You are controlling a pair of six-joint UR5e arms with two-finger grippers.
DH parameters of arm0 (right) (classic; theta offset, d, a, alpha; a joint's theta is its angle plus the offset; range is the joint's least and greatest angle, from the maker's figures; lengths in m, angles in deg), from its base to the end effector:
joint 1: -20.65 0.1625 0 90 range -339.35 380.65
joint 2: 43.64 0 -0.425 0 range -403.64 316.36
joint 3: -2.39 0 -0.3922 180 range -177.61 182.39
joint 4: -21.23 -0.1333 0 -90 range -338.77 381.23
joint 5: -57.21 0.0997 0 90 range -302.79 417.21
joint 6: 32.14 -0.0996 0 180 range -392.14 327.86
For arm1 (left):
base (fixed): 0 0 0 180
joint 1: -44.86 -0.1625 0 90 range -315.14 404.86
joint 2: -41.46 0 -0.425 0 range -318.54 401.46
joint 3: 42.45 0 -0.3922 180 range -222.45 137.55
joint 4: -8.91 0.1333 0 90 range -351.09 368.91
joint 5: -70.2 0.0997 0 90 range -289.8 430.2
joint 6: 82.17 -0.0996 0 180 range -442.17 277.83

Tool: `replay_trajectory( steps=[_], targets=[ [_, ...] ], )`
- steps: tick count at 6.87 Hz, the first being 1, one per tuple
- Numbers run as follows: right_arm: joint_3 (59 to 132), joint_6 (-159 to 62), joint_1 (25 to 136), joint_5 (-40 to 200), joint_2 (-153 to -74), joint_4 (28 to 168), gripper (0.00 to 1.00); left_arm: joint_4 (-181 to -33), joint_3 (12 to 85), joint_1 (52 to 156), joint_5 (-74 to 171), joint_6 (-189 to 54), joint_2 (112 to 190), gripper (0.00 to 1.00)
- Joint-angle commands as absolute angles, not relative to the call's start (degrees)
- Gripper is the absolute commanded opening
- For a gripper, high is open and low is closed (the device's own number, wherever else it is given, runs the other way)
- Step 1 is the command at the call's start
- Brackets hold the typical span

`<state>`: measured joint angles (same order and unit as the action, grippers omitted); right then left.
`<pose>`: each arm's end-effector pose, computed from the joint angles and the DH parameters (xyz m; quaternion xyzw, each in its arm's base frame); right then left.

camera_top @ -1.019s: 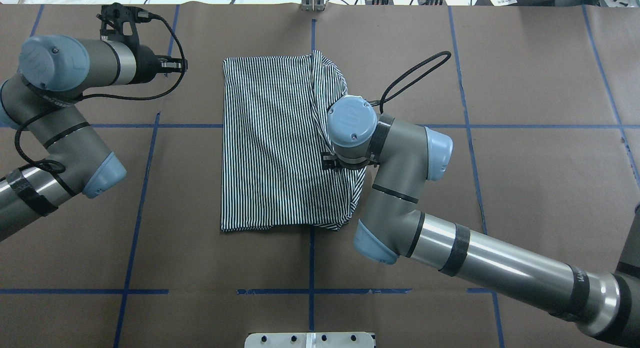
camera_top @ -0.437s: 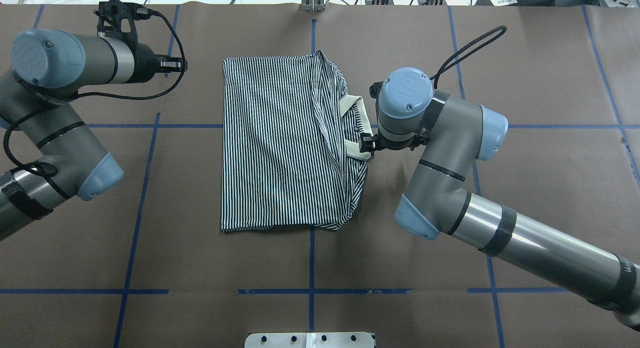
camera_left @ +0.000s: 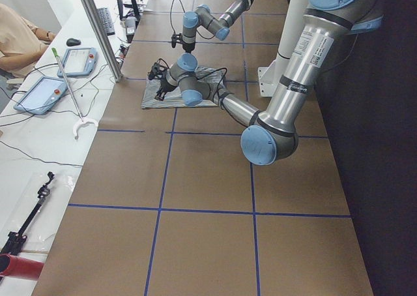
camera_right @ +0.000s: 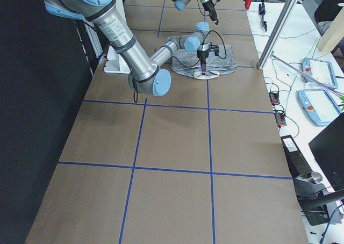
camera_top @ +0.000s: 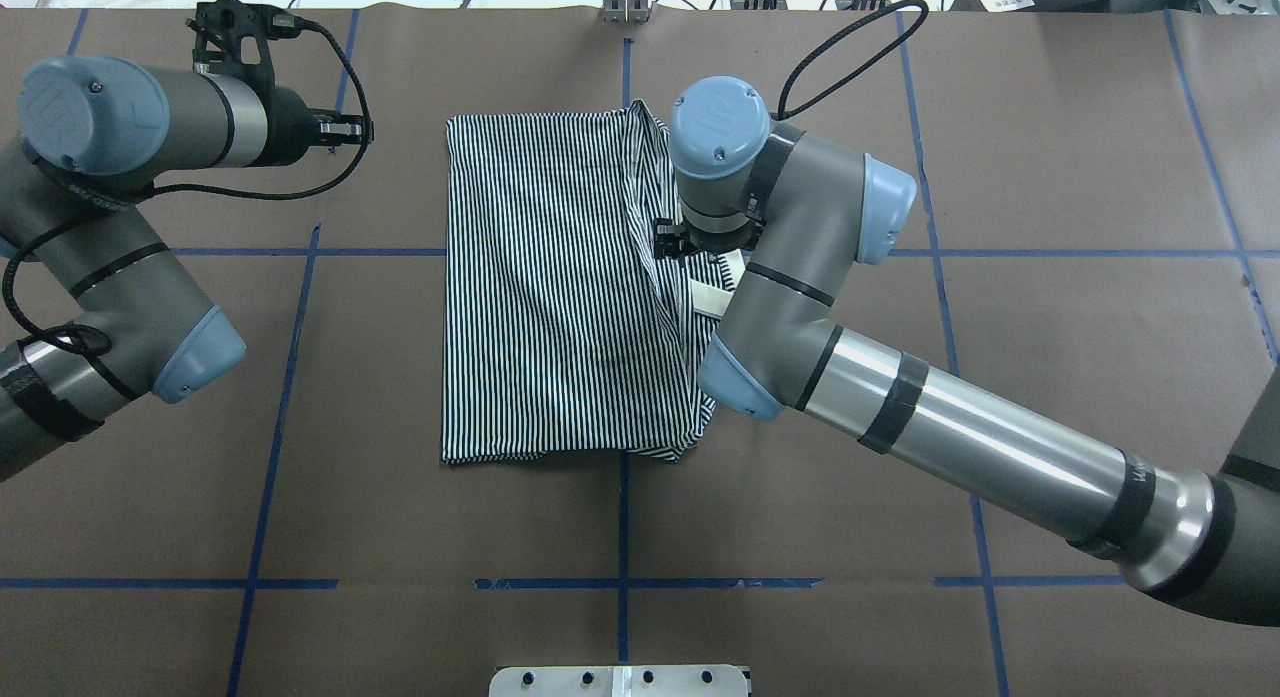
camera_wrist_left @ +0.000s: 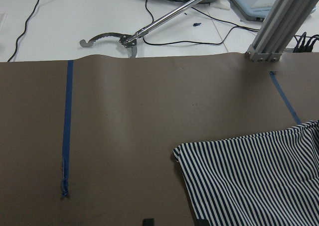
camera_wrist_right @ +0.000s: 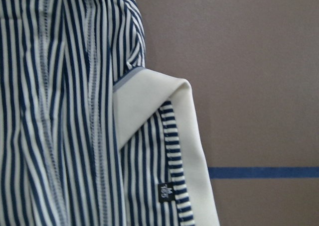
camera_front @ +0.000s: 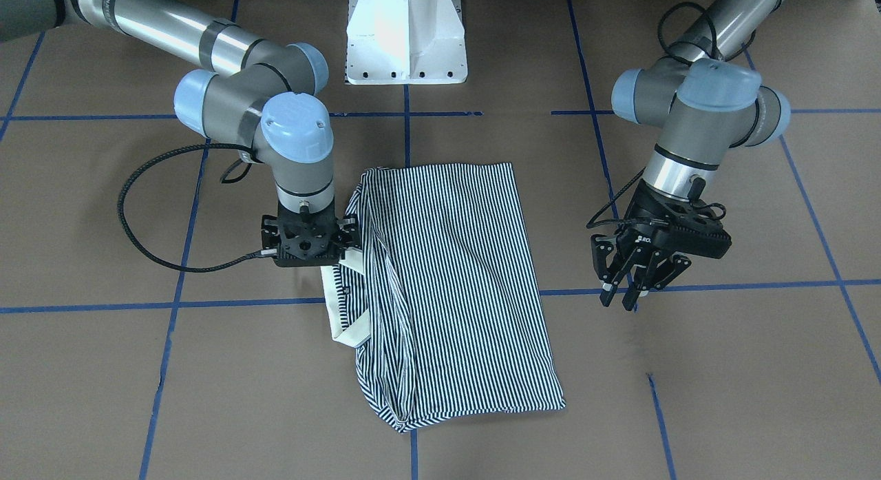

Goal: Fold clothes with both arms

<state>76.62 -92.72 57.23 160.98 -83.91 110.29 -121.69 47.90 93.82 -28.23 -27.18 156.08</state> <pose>-0.5664 -0.5568 0.2404 0.0662 -0.3120 0.0233 0.9475 0.3461 -0.5784 0.3333 0.3153 0.4427 -0.0623 0.8371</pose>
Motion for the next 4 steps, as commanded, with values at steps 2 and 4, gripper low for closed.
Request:
replay_trajectory(
  steps=[2,4],
  targets=[
    [67.9,-94.4,57.1,160.8,-78.3,106.7,1.0,-121.6,48.0,93.7,-28.2,-27.2,156.1,0.41],
    [66.5,-95.0,56.3,160.8,-77.0,106.7,1.0,-121.5,47.9,93.7,-28.2,-27.2,156.1,0.42]
  ],
)
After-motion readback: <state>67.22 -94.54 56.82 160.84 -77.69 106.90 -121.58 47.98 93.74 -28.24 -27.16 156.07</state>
